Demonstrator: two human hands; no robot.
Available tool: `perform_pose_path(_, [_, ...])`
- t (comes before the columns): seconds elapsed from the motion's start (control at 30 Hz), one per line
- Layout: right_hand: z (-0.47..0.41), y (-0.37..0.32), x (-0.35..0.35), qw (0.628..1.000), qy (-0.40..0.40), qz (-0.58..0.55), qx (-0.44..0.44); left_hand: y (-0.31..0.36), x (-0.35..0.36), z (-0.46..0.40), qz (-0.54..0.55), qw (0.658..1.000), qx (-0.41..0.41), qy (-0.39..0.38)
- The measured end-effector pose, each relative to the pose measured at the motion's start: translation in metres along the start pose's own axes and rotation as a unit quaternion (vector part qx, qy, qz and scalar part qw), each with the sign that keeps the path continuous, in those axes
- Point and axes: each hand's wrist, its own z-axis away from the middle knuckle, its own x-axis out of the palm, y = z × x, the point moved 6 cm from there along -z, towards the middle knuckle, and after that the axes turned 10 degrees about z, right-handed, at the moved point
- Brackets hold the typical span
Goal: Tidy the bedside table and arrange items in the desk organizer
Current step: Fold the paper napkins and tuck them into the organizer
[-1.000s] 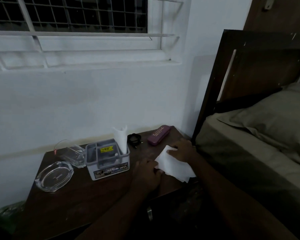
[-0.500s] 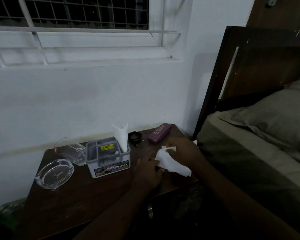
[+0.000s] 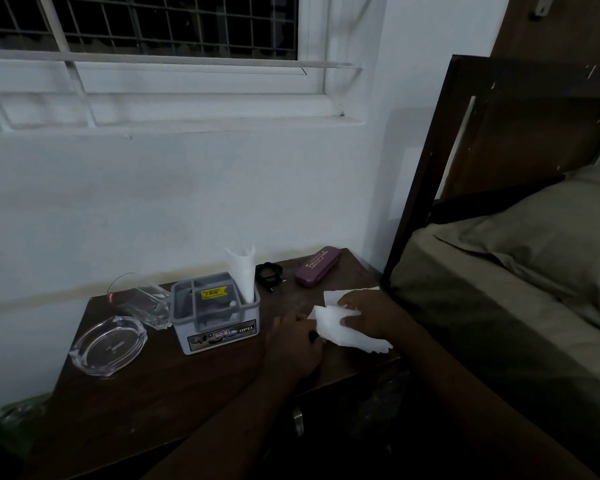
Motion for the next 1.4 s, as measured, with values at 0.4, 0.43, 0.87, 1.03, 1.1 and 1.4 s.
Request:
perform_pose_path(0.4, [-0.006, -0.023, -0.012, 0.993, -0.032, -0.050, -0.106, 0.002, -0.001, -0.010, 0.050, 0.992, -0.111, 0.019])
perform_pose_path(0.43, [-0.003, -0.024, -0.014, 0.991, -0.032, -0.066, -0.115, 0.002, -0.002, -0.012, 0.055, 0.991, -0.119, 0.023])
perform_pose_path(0.87, [0.005, -0.027, -0.043, 0.981, -0.102, -0.044, -0.161, 0.040, -0.043, -0.019, 0.158, 0.983, -0.012, 0.096])
perform_pose_path(1.03, [0.020, -0.064, -0.101, 0.942, -0.124, -0.258, -0.173, 0.056, -0.125, -0.005, 0.370, 0.912, 0.046, 0.172])
perform_pose_path(1.1, [0.020, -0.094, -0.109, 0.881, -0.172, -0.397, -0.191, 0.044, -0.156, 0.006, 0.442, 0.876, 0.015, 0.193])
perform_pose_path(1.4, [-0.019, -0.217, -0.125, 0.837, 0.012, -0.501, -0.220, -0.039, -0.230, 0.012, 0.283, 0.930, -0.083, 0.220])
